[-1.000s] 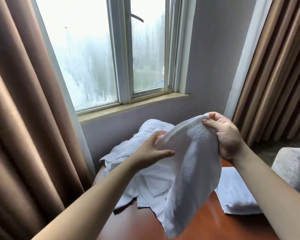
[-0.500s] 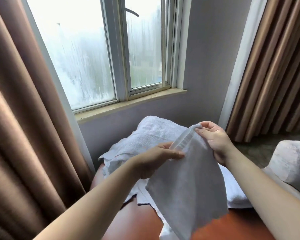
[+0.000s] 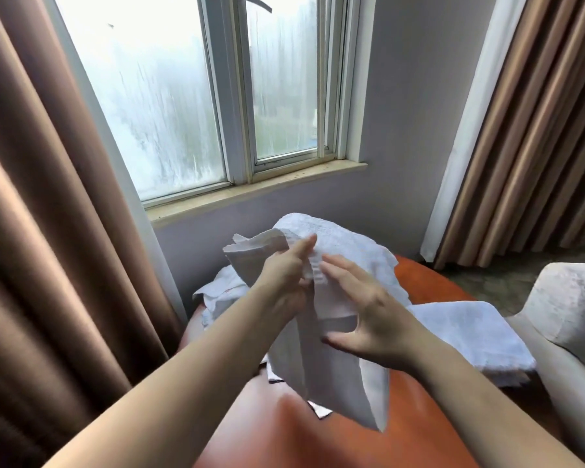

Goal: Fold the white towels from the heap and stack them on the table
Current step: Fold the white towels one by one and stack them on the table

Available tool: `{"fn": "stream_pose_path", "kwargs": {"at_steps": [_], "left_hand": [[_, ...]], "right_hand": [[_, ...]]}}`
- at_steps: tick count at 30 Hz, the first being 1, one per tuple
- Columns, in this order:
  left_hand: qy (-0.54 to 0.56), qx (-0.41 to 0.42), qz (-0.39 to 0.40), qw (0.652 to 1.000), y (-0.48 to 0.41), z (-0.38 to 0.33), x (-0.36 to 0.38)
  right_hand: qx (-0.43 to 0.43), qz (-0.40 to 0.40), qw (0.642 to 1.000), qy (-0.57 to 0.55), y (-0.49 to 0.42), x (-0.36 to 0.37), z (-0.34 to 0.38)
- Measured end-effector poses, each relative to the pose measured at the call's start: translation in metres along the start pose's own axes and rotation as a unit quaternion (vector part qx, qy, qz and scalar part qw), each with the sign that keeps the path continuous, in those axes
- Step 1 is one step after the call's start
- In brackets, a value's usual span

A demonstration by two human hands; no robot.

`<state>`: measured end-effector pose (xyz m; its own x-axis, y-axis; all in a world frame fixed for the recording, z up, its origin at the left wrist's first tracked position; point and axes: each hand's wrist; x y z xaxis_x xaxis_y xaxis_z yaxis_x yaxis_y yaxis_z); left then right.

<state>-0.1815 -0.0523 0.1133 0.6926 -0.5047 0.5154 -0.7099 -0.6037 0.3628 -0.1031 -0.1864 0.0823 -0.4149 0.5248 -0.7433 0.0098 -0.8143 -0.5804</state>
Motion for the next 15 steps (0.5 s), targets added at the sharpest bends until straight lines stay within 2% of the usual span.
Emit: {"fn": "stream_pose_path", "kwargs": {"at_steps": [3,6,9,11,15], "left_hand": [[-0.009,-0.018,0.005,1.0,0.001,0.003,-0.003],[0.015,-0.034,-0.011,0.999,0.003,0.008,-0.008],[0.018,-0.054,-0.032,0.998,0.009,0.012,-0.006],[0.025,-0.055,-0.029,0.998,0.012,0.014,-0.004],[0.011,-0.04,0.002,0.999,0.018,0.018,-0.006]], "right_hand": [[0.008,-0.055,0.998,-0.001,-0.002,0.006,-0.002],[-0.004,-0.064,0.998,0.009,-0.007,0.008,0.001],[0.043,-0.131,0.988,-0.07,-0.01,0.011,0.008],[0.125,-0.194,0.958,-0.17,-0.013,0.01,0.014],[0.276,-0.279,0.844,-0.366,-0.016,0.008,0.016]]}}
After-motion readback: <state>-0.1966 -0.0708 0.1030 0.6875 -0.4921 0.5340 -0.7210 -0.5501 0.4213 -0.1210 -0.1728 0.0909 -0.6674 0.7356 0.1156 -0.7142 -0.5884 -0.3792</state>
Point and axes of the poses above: each hand's wrist, its own y-axis away from the middle knuckle, its own x-axis out of the palm, z = x × y, and after that the axes turned 6 degrees about -x, right-handed
